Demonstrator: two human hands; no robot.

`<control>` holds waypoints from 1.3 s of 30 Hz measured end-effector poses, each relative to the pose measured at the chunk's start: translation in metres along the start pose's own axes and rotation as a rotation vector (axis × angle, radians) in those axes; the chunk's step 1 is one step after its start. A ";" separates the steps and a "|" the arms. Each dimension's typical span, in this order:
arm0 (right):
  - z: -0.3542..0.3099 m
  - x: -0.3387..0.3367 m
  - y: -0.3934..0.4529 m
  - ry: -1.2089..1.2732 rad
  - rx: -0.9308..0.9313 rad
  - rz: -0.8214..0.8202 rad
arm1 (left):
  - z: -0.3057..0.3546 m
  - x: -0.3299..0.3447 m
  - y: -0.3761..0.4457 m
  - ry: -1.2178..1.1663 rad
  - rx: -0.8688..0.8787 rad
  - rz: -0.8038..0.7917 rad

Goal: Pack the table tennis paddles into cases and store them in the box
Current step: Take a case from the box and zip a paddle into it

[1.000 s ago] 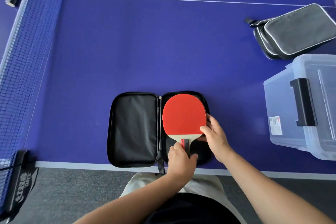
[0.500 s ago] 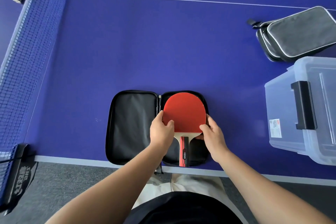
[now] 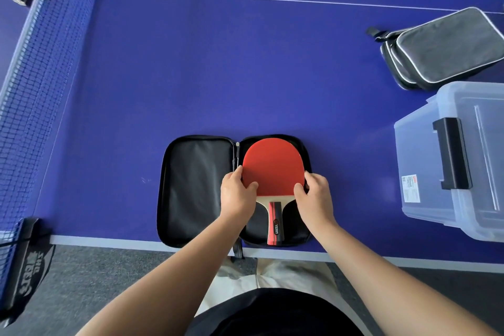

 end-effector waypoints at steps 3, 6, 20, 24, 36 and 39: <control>0.002 0.000 0.000 -0.001 -0.019 0.014 | -0.005 -0.005 0.001 -0.023 0.006 0.003; -0.009 -0.006 -0.009 -0.082 -0.151 0.090 | -0.012 -0.026 -0.002 0.003 0.071 0.090; -0.042 0.049 -0.028 -0.558 -0.440 -0.022 | -0.137 -0.137 -0.019 -0.039 -0.180 0.301; -0.045 0.051 -0.030 -0.571 -0.446 -0.034 | -0.115 -0.143 -0.029 -0.034 -0.119 0.287; -0.100 -0.012 -0.093 -0.022 -0.495 -0.114 | 0.025 -0.088 -0.123 -0.163 0.316 0.031; -0.093 -0.026 -0.101 0.228 -0.373 -0.177 | 0.045 -0.047 -0.125 -0.183 0.382 -0.126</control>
Point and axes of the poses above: each hand's wrist, its own y-axis towards the middle knuckle, its own x-axis out of the palm, z = x × y, the point moved 10 cm from there along y, towards the middle knuckle, and after that the axes turned 9 degrees about -z, right-handed, at the moved point
